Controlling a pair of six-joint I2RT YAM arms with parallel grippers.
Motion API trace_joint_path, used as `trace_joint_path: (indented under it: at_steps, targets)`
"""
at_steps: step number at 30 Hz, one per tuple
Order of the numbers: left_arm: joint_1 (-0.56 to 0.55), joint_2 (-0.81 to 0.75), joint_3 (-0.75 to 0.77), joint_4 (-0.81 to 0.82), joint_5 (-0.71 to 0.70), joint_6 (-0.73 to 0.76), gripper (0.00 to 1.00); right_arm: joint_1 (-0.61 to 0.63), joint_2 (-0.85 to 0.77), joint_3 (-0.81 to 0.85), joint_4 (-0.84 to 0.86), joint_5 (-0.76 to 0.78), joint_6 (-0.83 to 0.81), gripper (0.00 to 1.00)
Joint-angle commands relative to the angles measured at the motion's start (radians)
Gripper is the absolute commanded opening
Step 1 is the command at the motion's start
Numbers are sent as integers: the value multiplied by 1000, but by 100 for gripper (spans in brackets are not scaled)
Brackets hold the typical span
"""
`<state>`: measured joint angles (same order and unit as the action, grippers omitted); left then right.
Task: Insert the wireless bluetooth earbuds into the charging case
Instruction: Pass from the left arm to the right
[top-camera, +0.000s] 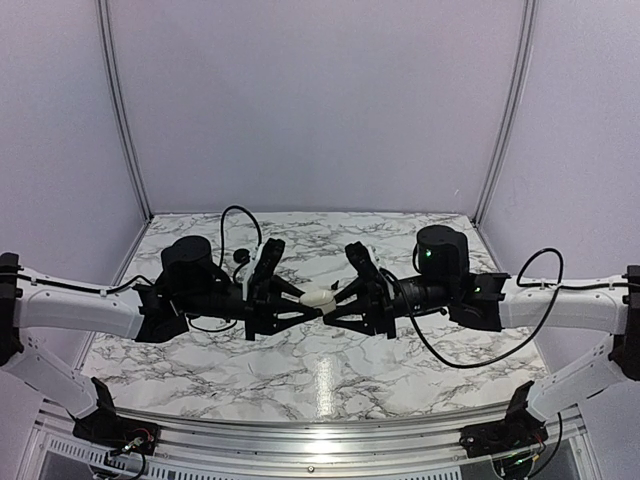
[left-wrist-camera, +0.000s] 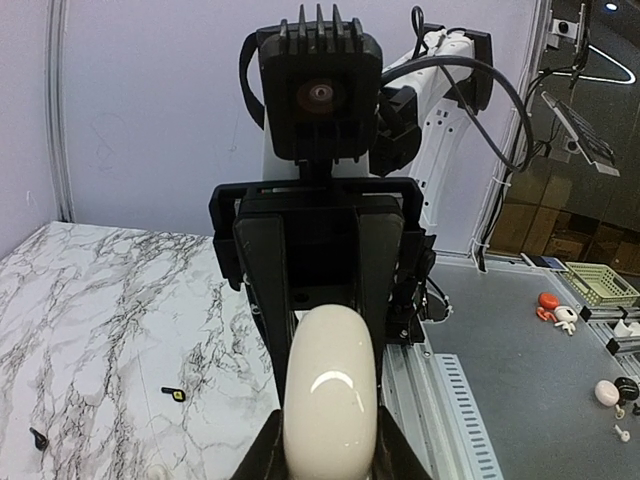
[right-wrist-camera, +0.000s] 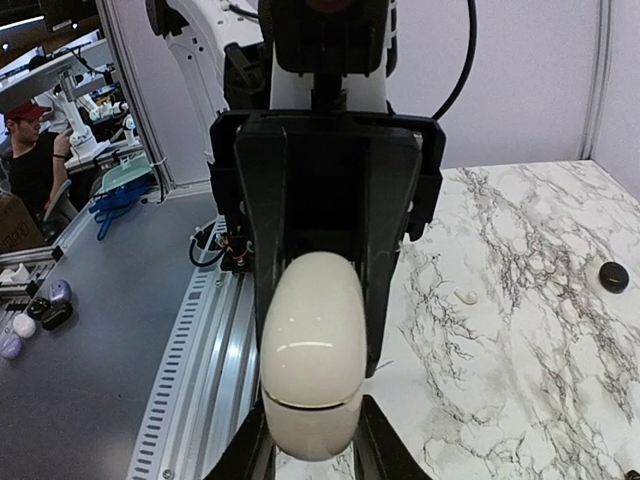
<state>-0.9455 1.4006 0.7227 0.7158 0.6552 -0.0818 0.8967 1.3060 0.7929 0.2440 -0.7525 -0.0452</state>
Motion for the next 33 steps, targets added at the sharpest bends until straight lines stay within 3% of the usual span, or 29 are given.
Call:
trace_joint_path:
  at_steps: [1,8,14,22,28,33]
  targets:
    - [-3,16,8,56,-3,-8,0,11,15,54,19,-4,14,25]
    - [-3,40,20,57,4,-16,0,11,10,64,12,-4,6,25]
    - [-3,61,29,56,6,-20,0,11,12,71,-3,-5,-1,30]
    - [-1,65,30,56,6,-15,0,11,12,70,-13,-10,-5,20]
    - [21,36,4,54,-5,-34,33,11,3,66,-36,-10,-19,12]
    - [27,16,-9,48,-3,-43,36,11,2,65,-68,-7,-33,9]
